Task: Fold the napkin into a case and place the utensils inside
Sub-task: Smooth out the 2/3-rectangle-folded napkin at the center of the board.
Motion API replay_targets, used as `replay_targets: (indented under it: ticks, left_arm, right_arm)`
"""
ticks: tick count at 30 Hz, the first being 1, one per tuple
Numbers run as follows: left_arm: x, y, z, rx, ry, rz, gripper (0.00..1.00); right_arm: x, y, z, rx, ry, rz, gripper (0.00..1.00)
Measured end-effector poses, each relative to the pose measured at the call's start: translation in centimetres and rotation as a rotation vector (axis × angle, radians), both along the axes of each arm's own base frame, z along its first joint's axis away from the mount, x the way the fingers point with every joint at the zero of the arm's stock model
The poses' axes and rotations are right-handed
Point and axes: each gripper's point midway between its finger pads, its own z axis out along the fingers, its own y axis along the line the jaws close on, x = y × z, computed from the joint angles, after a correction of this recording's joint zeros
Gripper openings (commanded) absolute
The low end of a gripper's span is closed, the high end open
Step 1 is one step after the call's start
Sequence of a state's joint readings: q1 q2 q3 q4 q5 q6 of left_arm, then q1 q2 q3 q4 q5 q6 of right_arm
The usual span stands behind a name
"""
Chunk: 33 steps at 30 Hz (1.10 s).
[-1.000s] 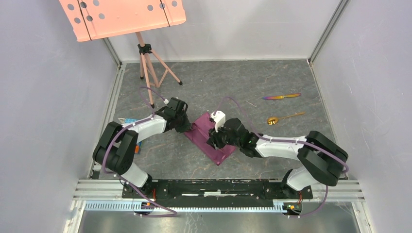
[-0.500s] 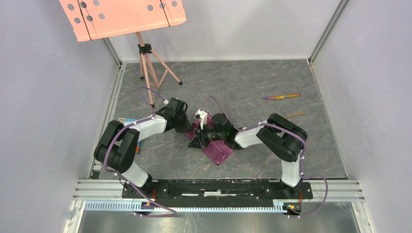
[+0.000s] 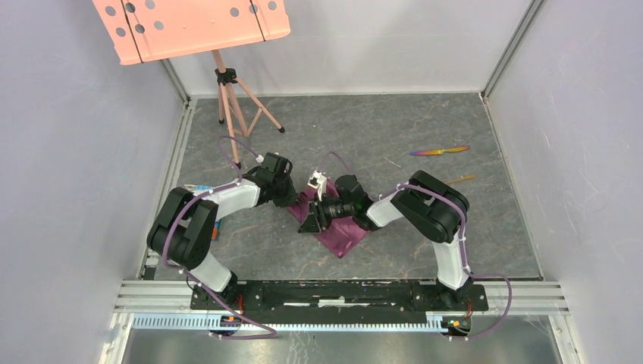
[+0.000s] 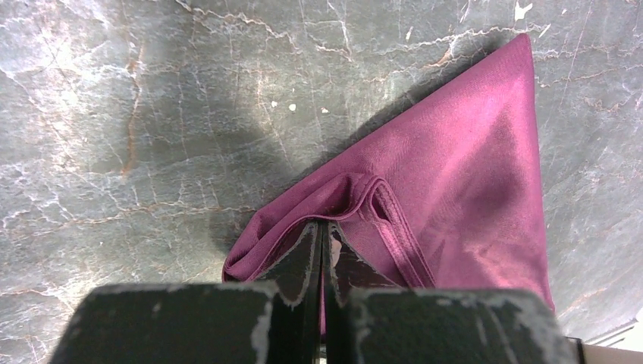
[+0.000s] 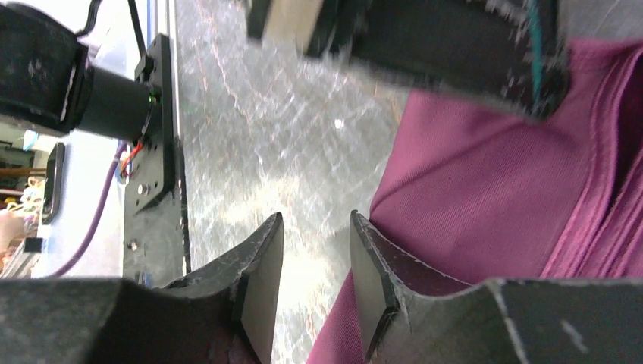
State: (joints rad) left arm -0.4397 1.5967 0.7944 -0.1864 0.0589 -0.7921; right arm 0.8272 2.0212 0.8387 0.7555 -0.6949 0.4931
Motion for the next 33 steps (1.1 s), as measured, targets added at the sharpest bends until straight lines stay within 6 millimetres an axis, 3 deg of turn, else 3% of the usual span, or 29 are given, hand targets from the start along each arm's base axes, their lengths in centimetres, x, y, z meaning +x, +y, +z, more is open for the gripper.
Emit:
replay_targets:
  ticks: [3, 19, 25, 33]
  left_arm:
    - [0.0, 0.0, 0.0, -0.001, -0.001, 0.0, 0.02]
    - [0.1, 0.0, -0.1, -0.012, 0.003, -0.001, 0.02]
    - [0.1, -0.1, -0.1, -0.018, 0.005, -0.008, 0.02]
    - [-1.0, -1.3, 1.2, -0.076, 0.01, -0.115, 0.14]
  right_arm:
    - [-0.9, -1.0, -0.6, 0.002, 0.018, 0.016, 0.46]
    - [-5.3, -6.9, 0.5, 0.011, 0.056, 0.042, 0.48]
    - [-7.6, -9.3, -0.5, -0.008, 0.078, 0.047, 0.48]
    - [-8.9, -10.6, -0.1, 0.016, 0.084, 0.034, 0.48]
